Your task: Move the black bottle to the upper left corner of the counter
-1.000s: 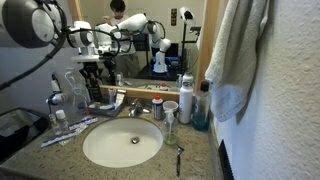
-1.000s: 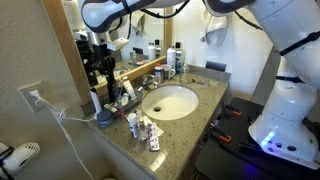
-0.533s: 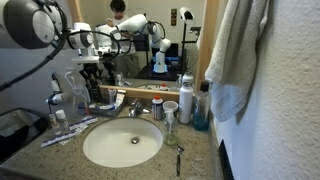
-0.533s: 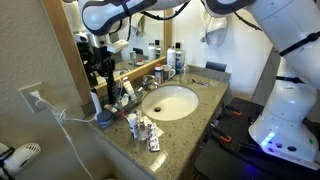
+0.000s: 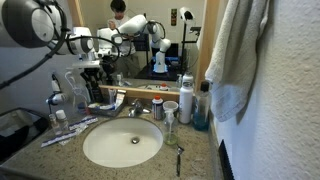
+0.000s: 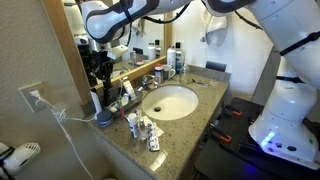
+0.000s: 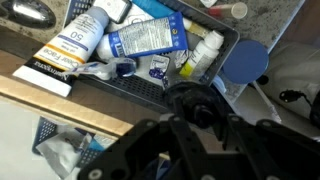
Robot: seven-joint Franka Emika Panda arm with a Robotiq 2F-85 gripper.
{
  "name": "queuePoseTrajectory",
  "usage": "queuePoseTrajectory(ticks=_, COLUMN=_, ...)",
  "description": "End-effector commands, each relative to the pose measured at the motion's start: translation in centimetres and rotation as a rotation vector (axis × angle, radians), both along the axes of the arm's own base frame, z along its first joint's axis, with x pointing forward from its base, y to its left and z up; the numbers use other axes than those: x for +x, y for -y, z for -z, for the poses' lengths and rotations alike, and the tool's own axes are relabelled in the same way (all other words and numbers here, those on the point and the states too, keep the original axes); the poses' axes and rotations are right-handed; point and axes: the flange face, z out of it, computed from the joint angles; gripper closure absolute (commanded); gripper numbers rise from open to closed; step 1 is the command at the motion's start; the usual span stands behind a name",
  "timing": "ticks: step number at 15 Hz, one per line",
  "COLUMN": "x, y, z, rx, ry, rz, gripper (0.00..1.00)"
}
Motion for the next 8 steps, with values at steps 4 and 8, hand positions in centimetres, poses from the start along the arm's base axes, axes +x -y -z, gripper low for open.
queuePoseTrajectory(ticks=4, x=1.9, y=2.7, z=0.5, rx=0.032, ry=0.153, rz=0.028, gripper=0.9)
queuePoseTrajectory(ticks=8, x=1.8, y=3.3, z=1.6, rx=0.028, ry=0.19, rz=0.041, gripper=0.9)
